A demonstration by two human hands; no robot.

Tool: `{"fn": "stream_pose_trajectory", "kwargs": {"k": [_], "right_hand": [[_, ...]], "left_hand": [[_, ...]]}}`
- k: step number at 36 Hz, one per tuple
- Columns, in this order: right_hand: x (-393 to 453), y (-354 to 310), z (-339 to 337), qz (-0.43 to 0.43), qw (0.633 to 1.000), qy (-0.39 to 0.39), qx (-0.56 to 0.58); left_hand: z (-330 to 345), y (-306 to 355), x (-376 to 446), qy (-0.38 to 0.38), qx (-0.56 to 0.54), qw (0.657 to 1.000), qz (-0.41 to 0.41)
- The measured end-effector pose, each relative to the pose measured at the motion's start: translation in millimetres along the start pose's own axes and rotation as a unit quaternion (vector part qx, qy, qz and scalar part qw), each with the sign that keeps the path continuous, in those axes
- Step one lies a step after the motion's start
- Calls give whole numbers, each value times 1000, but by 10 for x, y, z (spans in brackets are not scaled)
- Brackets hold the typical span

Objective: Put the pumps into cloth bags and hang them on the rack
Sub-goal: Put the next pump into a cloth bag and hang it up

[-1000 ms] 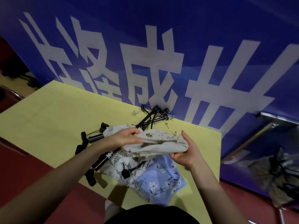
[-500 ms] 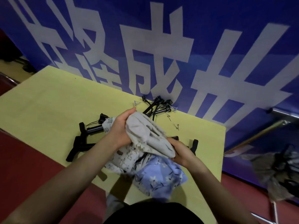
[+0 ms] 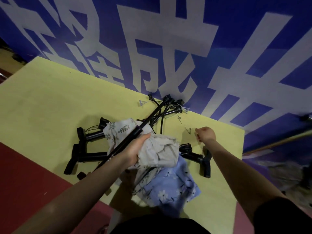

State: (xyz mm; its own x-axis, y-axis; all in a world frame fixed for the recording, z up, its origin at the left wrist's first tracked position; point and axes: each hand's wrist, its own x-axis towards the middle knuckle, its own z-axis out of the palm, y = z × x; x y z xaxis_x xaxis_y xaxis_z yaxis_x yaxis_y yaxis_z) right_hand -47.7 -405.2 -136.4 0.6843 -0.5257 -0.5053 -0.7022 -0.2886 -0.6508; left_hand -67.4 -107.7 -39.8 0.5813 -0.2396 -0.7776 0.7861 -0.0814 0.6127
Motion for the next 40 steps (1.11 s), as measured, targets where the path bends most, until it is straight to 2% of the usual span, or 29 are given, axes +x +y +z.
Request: {"fn": "stream_pose_trajectory", "kwargs": {"k": [7,14,21,26,29,37,40], "right_hand": [[183,13,176,-12,998,16,-61],[311,-43,243,-21,994,13,-106],[400,-124,283,-34,982,-4,-187],[423,-174,258,-37,971,-15,-237],[399,-189,230,-37,964,-14,-263],[321,-14,81,-9,991,49,-125],[116,-67,81,-21,997,60,-36]], "left_hand": [[17,-147,355,-12,-13,1000,9],[35,-131,548,39,19,999,-4],[83,-94,671,31,123,992,9],[65,-123,669,51,119,991,18],[30,-153,669,29,75,997,-5],[12,-162,535,7,59,998,10],[18,-175,401,-18,60,998,-4]]}}
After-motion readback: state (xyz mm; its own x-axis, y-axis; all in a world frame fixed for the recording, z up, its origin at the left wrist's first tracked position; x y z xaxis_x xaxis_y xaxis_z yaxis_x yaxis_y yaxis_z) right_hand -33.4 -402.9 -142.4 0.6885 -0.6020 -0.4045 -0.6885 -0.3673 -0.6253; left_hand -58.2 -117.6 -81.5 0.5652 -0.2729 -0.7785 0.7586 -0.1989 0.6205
